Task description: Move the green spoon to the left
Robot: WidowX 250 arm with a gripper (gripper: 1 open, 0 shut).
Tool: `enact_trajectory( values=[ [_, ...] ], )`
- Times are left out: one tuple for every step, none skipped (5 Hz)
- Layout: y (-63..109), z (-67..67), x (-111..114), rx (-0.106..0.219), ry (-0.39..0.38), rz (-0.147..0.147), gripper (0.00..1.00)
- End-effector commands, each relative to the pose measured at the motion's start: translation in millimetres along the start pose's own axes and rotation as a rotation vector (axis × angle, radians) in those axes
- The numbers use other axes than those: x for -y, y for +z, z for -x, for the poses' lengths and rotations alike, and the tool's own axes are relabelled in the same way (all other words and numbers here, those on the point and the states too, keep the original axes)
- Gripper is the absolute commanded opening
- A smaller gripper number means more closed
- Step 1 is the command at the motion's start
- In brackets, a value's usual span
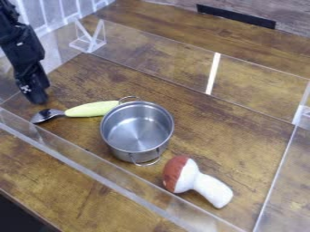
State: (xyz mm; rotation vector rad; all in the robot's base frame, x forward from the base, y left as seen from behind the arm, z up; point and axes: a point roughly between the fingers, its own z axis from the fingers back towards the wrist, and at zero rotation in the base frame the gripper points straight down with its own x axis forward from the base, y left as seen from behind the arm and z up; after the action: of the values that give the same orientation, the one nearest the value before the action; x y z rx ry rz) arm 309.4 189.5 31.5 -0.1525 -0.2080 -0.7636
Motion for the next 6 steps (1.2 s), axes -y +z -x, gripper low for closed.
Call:
enact_trajectory(
  values=[
    [20.2,0.4,-6,0.015,0.056,-0.061,0.0],
    [19.0,1.1,-7,0.026,0.122,-0.059,1.0],
    [17.4,1.8,-7,0.037,0.187,-0.056,1.0],
    [14.9,0.8,-7,0.041,0.167,-0.033,1.0],
    [12.7,-0.1,-8,0.044,0.147,-0.01,1.0],
    [9.0,-4.5,-1,0.048,0.128,0.014,1.0]
  ],
)
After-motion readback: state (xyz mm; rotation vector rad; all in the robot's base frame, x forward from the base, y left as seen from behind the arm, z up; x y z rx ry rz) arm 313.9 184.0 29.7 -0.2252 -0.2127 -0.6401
